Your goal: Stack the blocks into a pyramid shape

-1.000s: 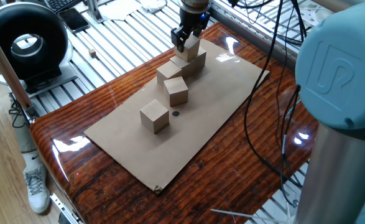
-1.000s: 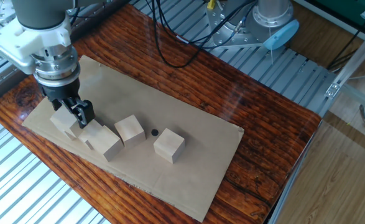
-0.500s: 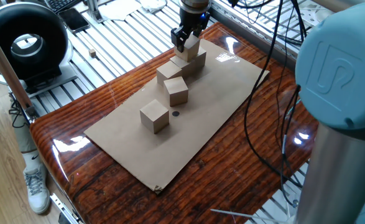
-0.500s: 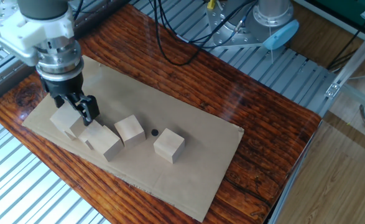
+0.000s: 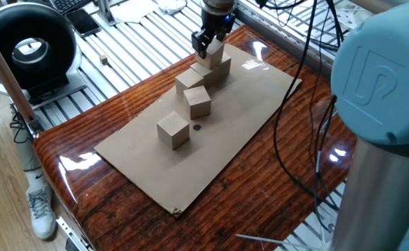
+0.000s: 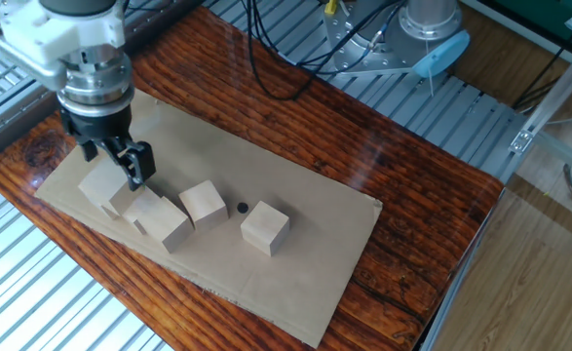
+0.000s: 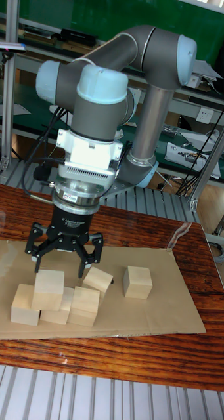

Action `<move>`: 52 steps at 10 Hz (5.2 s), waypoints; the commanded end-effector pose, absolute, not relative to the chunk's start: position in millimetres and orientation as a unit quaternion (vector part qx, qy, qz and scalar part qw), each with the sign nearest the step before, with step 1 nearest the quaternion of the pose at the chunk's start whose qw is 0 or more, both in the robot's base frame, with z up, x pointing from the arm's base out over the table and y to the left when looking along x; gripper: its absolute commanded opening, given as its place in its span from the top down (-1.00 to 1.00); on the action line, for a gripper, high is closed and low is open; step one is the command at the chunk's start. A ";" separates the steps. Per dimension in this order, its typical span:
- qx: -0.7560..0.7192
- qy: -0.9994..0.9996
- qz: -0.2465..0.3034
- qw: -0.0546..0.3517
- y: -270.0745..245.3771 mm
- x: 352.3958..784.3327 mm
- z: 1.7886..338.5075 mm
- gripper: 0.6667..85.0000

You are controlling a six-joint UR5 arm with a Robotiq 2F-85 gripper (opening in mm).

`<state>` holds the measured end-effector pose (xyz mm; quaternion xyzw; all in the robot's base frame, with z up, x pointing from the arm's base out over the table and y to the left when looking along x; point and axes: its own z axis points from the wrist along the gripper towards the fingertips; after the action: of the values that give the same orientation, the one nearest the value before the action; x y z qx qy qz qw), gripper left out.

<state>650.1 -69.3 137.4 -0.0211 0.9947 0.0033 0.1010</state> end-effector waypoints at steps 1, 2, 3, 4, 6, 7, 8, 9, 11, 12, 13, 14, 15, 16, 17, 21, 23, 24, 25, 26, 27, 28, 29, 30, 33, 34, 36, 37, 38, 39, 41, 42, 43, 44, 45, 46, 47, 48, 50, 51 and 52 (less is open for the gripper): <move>0.010 0.995 0.042 0.089 -33.5 639.0 151.0 -0.85; 0.018 0.995 0.040 0.088 -26.9 639.0 152.2 -0.83; 0.027 0.995 0.036 0.091 -21.2 641.1 150.3 -0.82; 0.050 0.994 0.048 0.086 -9.6 639.5 147.8 -0.79; 0.084 0.991 0.050 0.087 -3.6 639.5 143.3 -0.77; 0.097 0.990 0.047 0.091 -5.2 639.2 137.6 -0.78; 0.105 0.988 0.053 0.098 -3.1 638.6 131.0 -0.82; 0.109 0.987 0.056 0.107 0.1 636.7 123.1 -0.94; 0.128 0.984 0.046 0.117 -1.7 633.6 104.4 -1.00; 0.145 0.982 0.044 0.114 2.5 630.2 94.4 -1.00; 0.156 0.981 0.044 0.109 8.6 625.0 84.0 -1.00; 0.157 0.981 0.046 0.106 12.7 620.9 76.2 -1.00; 0.152 0.982 0.042 0.104 11.7 618.8 69.7 -1.00; 0.148 0.983 0.047 0.099 13.2 616.5 65.8 -1.00; 0.134 0.986 0.038 0.094 7.5 612.0 62.3 -1.00; 0.114 0.990 0.050 0.073 11.2 601.0 51.7 -0.96; 0.108 0.990 0.050 0.072 12.0 600.1 47.8 -0.94; 0.108 0.990 0.050 0.072 12.8 599.5 44.3 -0.94; 0.108 0.990 0.053 0.074 14.5 599.9 42.2 -0.94; 0.109 0.990 0.054 0.073 15.1 600.5 41.3 -0.93; 0.108 0.990 0.057 0.072 16.2 600.7 40.2 -0.90; 0.108 0.990 0.058 0.072 16.8 600.4 39.8 -0.83; 0.111 0.989 0.061 0.073 18.0 600.9 39.3 -0.71; 0.116 0.988 0.062 0.076 18.9 602.8 38.9 -0.45; 0.126 0.987 0.063 0.072 18.8 601.5 38.8 0.16; 0.127 0.988 0.064 0.069 17.9 599.8 39.9 0.30; 0.128 0.986 0.087 0.061 21.1 597.5 56.1 0.33; 0.123 0.987 0.089 0.046 15.3 595.4 70.8 0.43; 0.121 0.989 0.081 0.039 12.8 594.7 78.3 0.52; 0.118 0.989 0.077 0.043 14.8 599.9 82.7 0.54; 0.111 0.989 0.074 0.057 22.0 614.2 95.4 0.54; 0.108 0.990 0.073 0.051 23.4 615.7 105.7 0.56; 0.105 0.991 0.070 0.043 21.8 616.0 118.5 0.59; 0.094 0.993 0.055 0.038 13.9 615.6 129.7 0.63; 0.086 0.995 0.045 0.039 7.3 617.1 138.3 0.68; 0.082 0.994 0.050 0.043 5.9 619.3 141.0 0.69; 0.063 0.996 0.032 0.049 -6.8 620.9 141.9 0.68; 0.042 0.998 0.010 0.053 -20.2 622.8 142.3 0.68; 0.025 0.998 0.004 0.058 -23.6 627.7 141.3 0.68; 0.018 0.998 0.005 0.061 -24.0 631.3 140.6 0.67; 0.008 0.998 0.000 0.063 -26.0 633.9 140.0 0.64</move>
<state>626.2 -19.9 137.0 0.0319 0.9979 0.0074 0.0558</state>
